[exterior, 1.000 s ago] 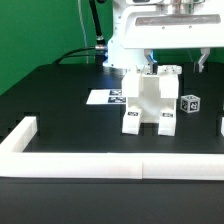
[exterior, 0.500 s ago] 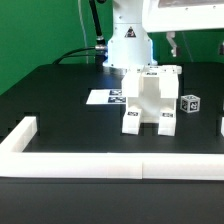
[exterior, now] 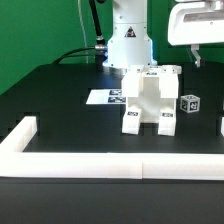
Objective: Assemble chair
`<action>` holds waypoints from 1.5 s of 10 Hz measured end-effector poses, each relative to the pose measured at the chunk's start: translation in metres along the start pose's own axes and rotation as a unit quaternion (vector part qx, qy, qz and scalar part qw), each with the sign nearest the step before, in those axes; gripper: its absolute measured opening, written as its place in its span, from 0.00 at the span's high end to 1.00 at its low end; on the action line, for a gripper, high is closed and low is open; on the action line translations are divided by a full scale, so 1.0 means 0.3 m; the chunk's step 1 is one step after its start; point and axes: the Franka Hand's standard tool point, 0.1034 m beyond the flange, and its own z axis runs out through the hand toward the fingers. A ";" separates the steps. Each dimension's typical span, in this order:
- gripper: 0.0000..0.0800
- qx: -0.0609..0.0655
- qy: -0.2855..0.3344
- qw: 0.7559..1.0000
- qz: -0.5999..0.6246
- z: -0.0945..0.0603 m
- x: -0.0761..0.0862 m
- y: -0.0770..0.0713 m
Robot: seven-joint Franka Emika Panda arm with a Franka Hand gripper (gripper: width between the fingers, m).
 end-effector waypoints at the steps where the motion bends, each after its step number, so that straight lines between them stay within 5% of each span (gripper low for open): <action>1: 0.19 0.000 0.000 1.000 0.002 0.001 0.002 0.005; 7: 0.19 0.000 0.006 1.000 -0.016 0.048 -0.056 -0.070; 15: 0.19 -0.017 -0.001 0.999 -0.032 0.231 -0.168 -0.147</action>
Offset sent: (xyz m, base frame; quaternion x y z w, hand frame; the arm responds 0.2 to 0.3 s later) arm -0.0242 0.0175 -0.0181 0.0032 0.0392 -0.0005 0.9992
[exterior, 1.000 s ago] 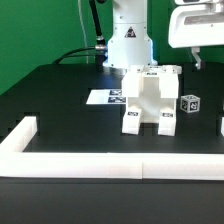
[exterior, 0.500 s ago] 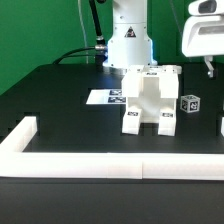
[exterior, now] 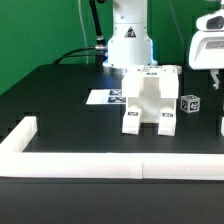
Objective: Assemble chair
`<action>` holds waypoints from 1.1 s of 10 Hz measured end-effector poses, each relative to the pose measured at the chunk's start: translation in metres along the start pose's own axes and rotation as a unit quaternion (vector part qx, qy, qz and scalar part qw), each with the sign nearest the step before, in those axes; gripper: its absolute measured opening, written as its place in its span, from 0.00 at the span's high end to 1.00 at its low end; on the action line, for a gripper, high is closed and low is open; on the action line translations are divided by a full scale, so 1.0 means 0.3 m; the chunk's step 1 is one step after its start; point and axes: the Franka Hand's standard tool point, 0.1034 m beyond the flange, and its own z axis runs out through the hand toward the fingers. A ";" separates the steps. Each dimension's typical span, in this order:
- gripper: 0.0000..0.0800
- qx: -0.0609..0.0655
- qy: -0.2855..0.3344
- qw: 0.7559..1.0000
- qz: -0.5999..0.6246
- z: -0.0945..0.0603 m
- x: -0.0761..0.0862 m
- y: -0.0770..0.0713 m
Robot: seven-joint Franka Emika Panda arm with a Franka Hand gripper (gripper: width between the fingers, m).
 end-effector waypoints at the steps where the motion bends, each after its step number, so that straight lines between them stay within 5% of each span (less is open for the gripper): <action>1: 0.19 -0.002 -0.003 1.000 -0.001 0.012 -0.008 0.001; 10: 0.19 -0.018 -0.017 1.000 -0.004 0.117 -0.042 0.028; 11: 0.33 -0.018 -0.017 1.000 -0.004 0.118 -0.043 0.029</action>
Offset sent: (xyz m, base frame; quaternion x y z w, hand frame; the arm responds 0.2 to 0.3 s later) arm -0.0056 0.0001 -0.0163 -0.0130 0.0114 -0.0029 0.9998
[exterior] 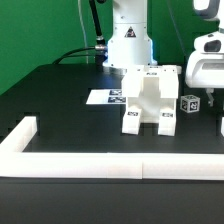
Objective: Assemble chair
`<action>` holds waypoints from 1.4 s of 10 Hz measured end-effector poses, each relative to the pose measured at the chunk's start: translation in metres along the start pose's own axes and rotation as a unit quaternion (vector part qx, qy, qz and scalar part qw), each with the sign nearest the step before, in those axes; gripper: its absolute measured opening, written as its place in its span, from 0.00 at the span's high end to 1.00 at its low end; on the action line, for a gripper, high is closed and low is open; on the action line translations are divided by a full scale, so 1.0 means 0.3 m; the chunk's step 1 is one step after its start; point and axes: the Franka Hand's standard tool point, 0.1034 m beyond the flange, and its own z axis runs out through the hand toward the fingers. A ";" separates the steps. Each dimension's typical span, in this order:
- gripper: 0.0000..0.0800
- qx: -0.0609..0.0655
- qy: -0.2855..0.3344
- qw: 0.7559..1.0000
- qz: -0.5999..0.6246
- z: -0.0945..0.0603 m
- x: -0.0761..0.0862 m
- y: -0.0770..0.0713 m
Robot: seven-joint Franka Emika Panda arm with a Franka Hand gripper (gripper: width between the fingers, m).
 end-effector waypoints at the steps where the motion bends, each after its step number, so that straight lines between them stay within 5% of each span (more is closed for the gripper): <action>1: 0.33 0.000 0.000 1.000 0.000 0.000 0.000 0.001; 2: 0.56 0.000 0.000 1.000 0.000 0.001 -0.001 0.001; 3: 0.66 0.000 0.000 1.000 0.000 0.001 0.000 0.003; 6: 0.66 -0.001 -0.001 1.000 0.000 -0.005 0.004 0.008; 10: 0.66 0.005 0.004 1.000 -0.004 -0.074 0.043 0.036; 14: 0.66 0.015 -0.026 0.999 -0.013 -0.306 0.078 0.097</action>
Offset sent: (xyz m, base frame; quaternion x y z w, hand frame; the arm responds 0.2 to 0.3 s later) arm 0.0009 -0.0016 0.0015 0.0008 0.0000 -0.0028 1.0000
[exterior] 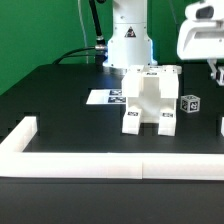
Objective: Assemble chair
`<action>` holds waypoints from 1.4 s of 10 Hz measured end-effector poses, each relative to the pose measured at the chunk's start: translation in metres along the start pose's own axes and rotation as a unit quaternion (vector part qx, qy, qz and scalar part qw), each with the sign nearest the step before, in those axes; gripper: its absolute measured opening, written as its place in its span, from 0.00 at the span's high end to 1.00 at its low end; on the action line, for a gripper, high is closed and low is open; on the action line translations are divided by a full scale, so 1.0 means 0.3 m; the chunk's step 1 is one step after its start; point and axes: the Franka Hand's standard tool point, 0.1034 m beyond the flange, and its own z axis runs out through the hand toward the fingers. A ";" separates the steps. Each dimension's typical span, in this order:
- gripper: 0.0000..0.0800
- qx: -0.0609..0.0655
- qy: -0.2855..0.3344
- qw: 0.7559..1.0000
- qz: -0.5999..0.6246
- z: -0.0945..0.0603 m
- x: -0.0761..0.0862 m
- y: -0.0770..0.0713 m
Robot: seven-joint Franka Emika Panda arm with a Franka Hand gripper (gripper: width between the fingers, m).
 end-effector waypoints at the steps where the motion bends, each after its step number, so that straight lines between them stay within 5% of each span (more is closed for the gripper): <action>1: 0.66 0.003 0.005 1.000 0.007 -0.029 0.024 0.011; 6: 0.66 0.001 0.003 1.000 0.006 -0.014 0.019 0.015; 9: 0.66 0.012 -0.014 0.999 -0.033 -0.151 0.037 0.100; 11: 0.66 0.013 -0.012 0.998 -0.052 -0.160 0.068 0.201; 14: 0.66 0.013 -0.012 0.999 -0.045 -0.158 0.064 0.192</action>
Offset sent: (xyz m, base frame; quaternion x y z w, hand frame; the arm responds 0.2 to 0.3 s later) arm 0.0000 0.0000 0.0000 0.0000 0.0000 0.0000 1.0000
